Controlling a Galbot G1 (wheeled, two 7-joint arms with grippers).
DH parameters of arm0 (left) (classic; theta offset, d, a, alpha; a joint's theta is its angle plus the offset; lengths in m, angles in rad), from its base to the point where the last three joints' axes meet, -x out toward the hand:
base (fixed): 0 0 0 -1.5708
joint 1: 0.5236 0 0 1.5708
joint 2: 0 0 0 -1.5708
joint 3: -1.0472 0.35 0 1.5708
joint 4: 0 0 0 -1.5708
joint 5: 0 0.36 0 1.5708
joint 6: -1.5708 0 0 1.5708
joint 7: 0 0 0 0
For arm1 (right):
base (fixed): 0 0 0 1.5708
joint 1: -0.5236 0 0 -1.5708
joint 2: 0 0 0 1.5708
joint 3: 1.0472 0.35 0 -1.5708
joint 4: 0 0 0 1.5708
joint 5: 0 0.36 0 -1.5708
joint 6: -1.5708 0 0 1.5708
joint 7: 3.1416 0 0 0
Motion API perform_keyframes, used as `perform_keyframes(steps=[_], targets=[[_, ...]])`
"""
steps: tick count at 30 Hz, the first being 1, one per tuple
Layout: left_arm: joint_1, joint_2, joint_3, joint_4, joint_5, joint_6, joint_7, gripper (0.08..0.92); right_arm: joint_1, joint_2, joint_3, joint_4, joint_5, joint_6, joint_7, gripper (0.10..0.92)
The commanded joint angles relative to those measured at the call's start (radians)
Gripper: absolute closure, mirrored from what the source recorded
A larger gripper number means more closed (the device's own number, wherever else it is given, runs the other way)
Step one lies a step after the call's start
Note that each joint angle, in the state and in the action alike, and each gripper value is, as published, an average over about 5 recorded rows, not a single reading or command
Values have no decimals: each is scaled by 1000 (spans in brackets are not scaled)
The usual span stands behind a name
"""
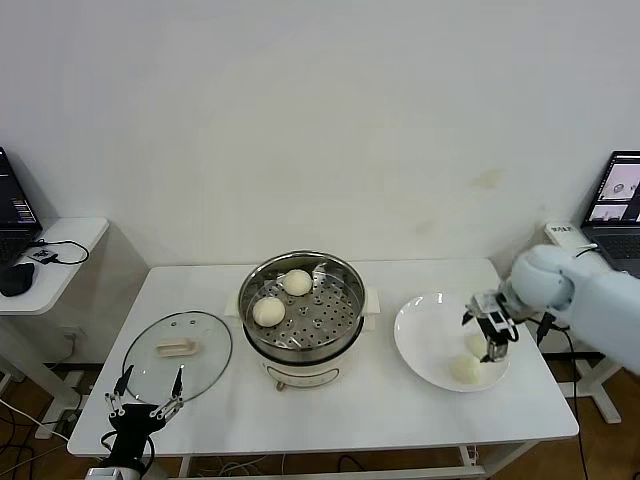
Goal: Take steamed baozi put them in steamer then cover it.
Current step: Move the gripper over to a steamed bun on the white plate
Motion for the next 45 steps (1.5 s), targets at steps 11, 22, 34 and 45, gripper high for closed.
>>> perform_keyframes(steps=[11,22,34,45], targets=[[-5,-1,-5,13,1,0,0,177,-204,65,126,-103,-51,0,21,202],[-11,-1,-4,18,1,0,-1,177,-182,94,127,-141,-45,-15,32,209],[-9,-1,-7,17,0,-2,-1,177,-184,111,134,-157,-50,-32,30,309],[-5,-6,-9,13,0,-4,-3,177,-193,111,148,-155,-54,-38,27,395]])
